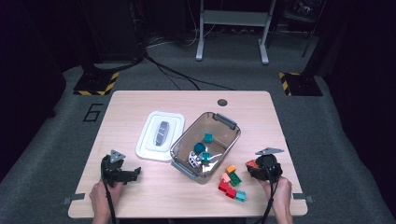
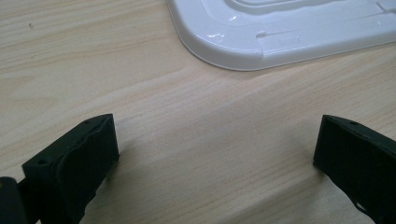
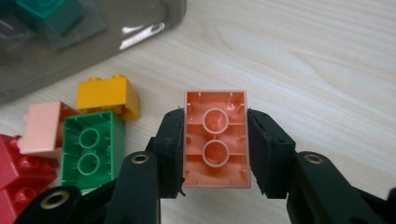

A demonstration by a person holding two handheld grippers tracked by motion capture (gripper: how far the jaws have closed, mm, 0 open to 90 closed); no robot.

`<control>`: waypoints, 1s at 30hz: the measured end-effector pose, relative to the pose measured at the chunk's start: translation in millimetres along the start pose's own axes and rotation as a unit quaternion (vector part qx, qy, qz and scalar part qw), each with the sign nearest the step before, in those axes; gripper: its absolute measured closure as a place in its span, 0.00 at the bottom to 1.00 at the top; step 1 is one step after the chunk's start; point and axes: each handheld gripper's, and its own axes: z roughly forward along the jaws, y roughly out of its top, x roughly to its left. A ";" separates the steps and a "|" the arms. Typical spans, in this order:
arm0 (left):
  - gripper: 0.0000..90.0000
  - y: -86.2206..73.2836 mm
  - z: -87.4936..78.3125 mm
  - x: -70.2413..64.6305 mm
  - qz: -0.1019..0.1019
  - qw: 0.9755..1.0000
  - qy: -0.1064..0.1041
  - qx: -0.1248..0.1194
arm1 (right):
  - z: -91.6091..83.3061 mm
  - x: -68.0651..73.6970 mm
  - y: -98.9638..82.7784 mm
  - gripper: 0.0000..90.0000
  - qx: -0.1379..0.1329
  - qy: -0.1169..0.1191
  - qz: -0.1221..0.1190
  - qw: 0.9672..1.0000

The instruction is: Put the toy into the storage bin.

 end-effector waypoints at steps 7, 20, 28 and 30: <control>0.00 0.0 0.0 0.0 0.000 1.000 0.000 0.000 | -12.8 -0.5 12.4 0.65 -0.018 0.000 -0.001 1.000; 0.00 0.0 0.0 -0.1 0.000 1.000 0.000 0.000 | -38.3 4.0 42.5 0.65 -0.047 -0.005 -0.011 0.999; 0.00 0.0 0.0 0.0 0.000 1.000 0.000 0.000 | -49.8 5.0 62.2 0.65 -0.063 -0.013 -0.017 0.998; 0.00 0.0 0.0 -0.1 0.000 1.000 0.000 0.000 | -52.1 5.1 66.6 0.65 -0.068 -0.014 -0.017 0.997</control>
